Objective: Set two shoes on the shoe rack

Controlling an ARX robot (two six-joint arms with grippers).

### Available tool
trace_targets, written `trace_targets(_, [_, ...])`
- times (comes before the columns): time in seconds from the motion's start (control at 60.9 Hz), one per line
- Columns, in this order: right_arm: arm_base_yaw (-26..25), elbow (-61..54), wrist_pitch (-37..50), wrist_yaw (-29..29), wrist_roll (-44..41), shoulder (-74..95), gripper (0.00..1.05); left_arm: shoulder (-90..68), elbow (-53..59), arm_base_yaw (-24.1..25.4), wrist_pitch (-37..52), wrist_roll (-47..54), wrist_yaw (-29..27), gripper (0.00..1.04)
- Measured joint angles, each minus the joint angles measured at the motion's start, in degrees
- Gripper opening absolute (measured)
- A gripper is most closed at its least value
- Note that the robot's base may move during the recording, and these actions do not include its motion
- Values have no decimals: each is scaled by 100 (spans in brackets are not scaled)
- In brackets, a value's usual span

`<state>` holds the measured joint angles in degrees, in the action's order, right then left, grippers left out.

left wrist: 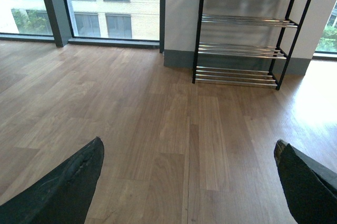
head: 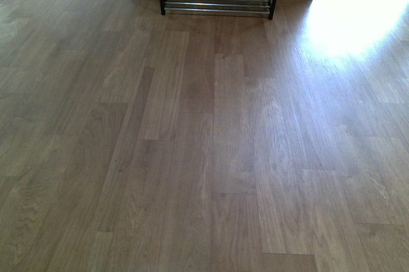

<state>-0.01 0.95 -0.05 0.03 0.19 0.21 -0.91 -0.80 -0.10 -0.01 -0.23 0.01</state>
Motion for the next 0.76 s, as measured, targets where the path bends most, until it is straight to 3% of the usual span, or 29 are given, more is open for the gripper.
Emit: trace_targets(0.756, [0,0,0,0,0,0,95,0,0,0,0,0,0,95])
